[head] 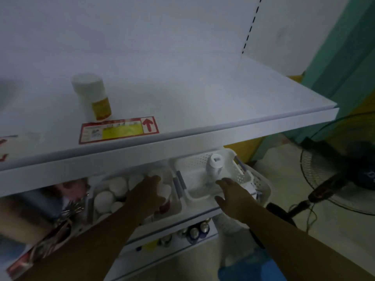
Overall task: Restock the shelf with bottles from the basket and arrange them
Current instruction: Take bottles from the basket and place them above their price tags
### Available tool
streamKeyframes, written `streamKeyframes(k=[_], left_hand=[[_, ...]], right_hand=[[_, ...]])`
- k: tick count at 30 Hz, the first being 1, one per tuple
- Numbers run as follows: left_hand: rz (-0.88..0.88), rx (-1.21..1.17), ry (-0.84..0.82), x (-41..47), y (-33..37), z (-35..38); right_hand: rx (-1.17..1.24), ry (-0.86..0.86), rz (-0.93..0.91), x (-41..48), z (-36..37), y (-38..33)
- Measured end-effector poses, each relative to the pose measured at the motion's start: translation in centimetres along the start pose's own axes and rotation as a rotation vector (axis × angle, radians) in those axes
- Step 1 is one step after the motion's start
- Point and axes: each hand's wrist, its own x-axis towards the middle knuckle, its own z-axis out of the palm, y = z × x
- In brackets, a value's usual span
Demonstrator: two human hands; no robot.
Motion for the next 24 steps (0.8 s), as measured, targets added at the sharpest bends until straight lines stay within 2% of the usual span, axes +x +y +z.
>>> streamKeyframes(k=[5, 10, 12, 15, 20, 24], left_hand=[[-0.062, -0.121, -0.017, 0.7, 0.8, 0.9], [-0.151, -0.189, 0.15, -0.1, 1.7, 1.8], [-0.165, -0.195, 0.196, -0.2, 2.0, 2.1], [-0.228, -0.246, 0.223, 0.0, 2.4, 2.6], [-0.295, -0.442, 0.315, -0.4, 3.7, 2.1], [-0.223, -0.598, 0.396, -2.5, 4.4, -0.8]], right_hand=[[0.141, 0.186, 0.067, 5.3, -0.8, 2.0], [0.345, 0.127, 0.243, 11.5, -0.7, 3.4], [0.351, 0.146, 0.208, 12.5, -0.2, 3.8], [0.543, 0.231, 0.207, 12.8, 0.4, 4.4], [0.67, 0.156, 0.089, 11.9, -0.1, 3.7], [0.924, 0.091, -0.092, 9.0, -3.0, 0.6]])
